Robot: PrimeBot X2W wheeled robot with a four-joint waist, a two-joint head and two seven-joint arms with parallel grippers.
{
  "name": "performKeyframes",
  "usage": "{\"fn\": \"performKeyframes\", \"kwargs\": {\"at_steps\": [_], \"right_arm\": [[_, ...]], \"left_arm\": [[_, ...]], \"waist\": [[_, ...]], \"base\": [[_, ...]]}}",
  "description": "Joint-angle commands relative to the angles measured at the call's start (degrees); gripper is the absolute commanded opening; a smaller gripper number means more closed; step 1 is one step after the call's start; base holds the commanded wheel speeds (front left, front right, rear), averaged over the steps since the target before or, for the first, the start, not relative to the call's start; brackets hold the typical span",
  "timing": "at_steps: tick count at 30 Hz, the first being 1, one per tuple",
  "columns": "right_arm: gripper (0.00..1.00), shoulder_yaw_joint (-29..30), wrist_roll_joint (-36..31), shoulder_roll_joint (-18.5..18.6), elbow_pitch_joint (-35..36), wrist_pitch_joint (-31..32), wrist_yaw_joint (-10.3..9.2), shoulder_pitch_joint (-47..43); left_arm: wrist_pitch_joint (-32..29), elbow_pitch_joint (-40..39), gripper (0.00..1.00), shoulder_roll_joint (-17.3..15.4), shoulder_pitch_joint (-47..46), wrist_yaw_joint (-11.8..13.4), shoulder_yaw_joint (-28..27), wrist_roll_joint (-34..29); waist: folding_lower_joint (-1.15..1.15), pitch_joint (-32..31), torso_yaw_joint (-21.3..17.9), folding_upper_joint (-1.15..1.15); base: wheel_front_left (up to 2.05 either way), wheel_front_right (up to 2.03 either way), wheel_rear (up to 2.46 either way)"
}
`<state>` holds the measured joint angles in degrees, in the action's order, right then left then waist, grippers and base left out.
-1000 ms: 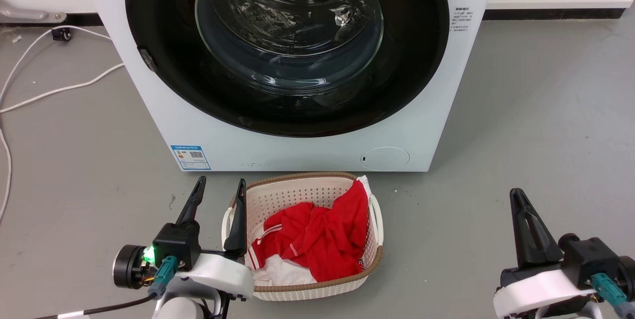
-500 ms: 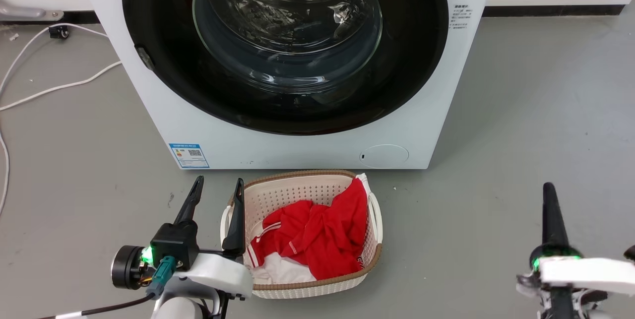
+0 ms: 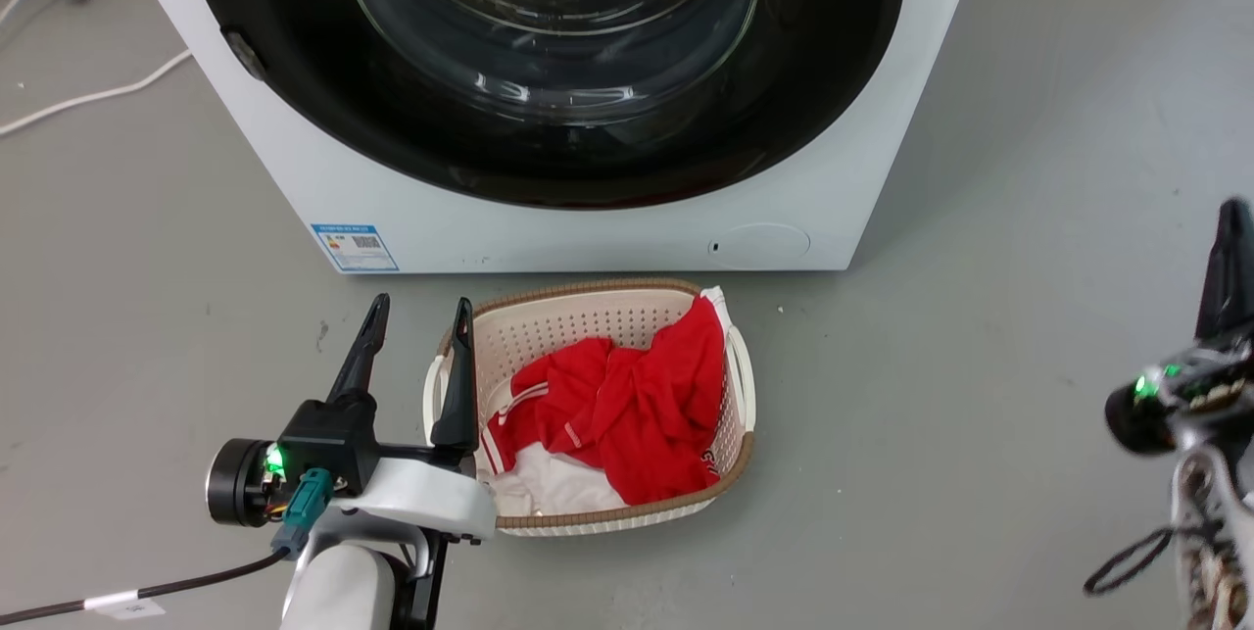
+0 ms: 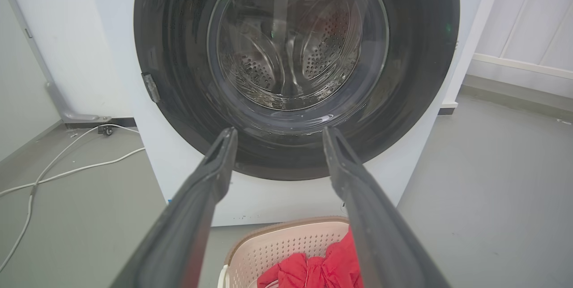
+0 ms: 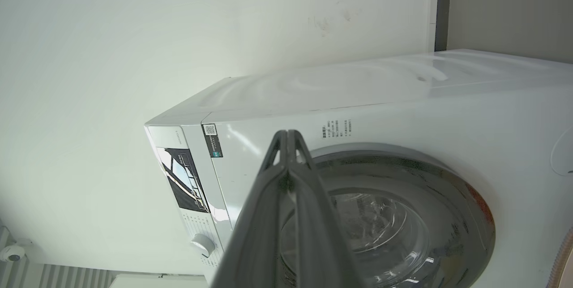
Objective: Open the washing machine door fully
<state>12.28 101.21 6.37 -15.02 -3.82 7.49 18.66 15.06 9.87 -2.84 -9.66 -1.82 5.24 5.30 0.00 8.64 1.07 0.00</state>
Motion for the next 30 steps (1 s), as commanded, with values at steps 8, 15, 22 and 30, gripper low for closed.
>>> {"fn": "performKeyframes", "kwargs": {"at_steps": [8, 15, 22, 30], "right_arm": [[0.0, -1.86, 4.44, 8.99, -12.51, 8.84, 0.0, 18.01], [0.0, -7.64, 4.02, 13.8, -19.25, 15.45, 0.0, 28.57], [0.0, -14.9, 2.29, 16.37, -26.38, 20.85, 0.0, 40.1], [0.0, -21.68, 0.05, 15.74, -30.81, 25.41, 0.0, 50.07]], "left_arm": [[0.16, -1.68, 1.0, -0.08, -3.11, -0.06, 0.39, -0.04], [0.16, -3.04, 1.0, -0.09, -4.78, -0.14, 0.91, -0.03], [0.16, -5.1, 1.0, -0.08, -6.27, -0.24, 0.91, -0.2], [0.16, -7.23, 1.0, -0.08, -7.53, -0.1, 0.69, -0.74]], "waist": [[0.0, 5.97, 0.7, 0.0], [0.0, 9.02, 1.41, 0.0], [0.0, 12.59, 1.97, 0.0], [0.0, 16.97, 2.25, 0.0]], "base": [[0.0, 0.0, 0.0], [0.0, 0.0, 0.0], [0.0, 0.0, 0.0], [0.0, 0.0, 0.0]]}}
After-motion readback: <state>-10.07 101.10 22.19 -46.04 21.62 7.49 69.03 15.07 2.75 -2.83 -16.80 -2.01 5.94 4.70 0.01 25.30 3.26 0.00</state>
